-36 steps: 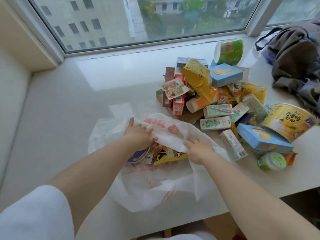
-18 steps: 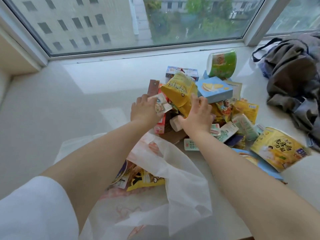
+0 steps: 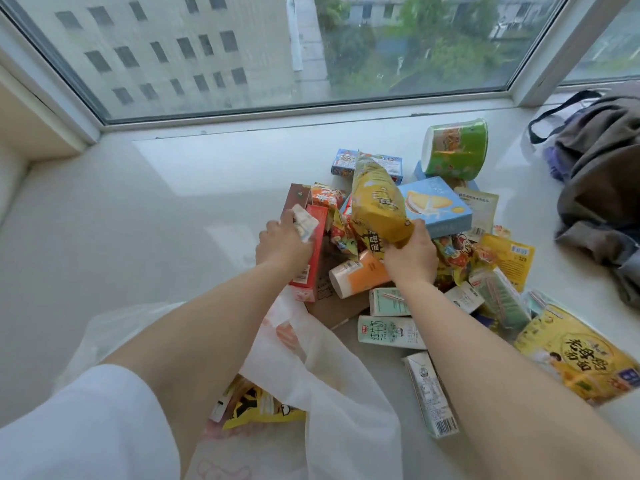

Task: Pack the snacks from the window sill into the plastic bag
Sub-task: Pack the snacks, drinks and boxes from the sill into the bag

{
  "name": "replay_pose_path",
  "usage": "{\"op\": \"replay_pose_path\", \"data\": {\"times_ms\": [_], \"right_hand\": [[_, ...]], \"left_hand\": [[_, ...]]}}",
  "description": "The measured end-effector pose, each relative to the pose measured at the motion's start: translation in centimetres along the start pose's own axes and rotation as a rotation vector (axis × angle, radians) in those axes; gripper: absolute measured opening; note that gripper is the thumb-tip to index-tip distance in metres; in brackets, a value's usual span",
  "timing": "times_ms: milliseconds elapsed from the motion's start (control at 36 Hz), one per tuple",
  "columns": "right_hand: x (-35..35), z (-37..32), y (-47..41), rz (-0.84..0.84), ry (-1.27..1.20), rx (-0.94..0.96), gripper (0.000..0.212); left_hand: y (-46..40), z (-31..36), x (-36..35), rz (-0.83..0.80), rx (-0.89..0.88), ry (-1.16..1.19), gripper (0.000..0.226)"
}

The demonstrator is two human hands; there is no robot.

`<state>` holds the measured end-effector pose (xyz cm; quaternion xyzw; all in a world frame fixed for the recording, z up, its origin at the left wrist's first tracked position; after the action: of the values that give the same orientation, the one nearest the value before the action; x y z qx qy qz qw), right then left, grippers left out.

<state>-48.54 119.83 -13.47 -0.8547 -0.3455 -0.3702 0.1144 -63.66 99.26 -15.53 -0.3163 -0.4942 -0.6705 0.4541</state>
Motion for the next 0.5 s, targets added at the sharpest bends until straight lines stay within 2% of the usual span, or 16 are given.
{"op": "replay_pose_path", "data": {"times_ms": [111, 306, 500], "right_hand": [[0.1, 0.7, -0.1, -0.004, -0.02, -0.021, 0.03], [-0.2, 1.1, 0.1, -0.005, -0.039, -0.059, 0.026], [-0.1, 1.5, 0.6, 0.024, -0.087, -0.097, 0.023]], "left_hand": [[-0.7, -1.3, 0.5, 0.01, 0.147, 0.102, 0.045], [-1.6, -1.7, 0.8, -0.008, 0.168, 0.052, 0.052], [-2.3, -4.8, 1.5, -0.018, 0.26, 0.149, 0.052]]}}
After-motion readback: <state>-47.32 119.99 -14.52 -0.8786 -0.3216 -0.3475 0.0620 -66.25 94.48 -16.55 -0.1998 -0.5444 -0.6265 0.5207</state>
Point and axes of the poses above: each hand's wrist, its own y-axis away from the middle knuckle, its own x-axis out of the back of the hand, z = x × y, the point moved 10 cm from there along -y, towards the middle knuckle, and after that the axes turned 11 degrees about x, right-handed, at the moved point
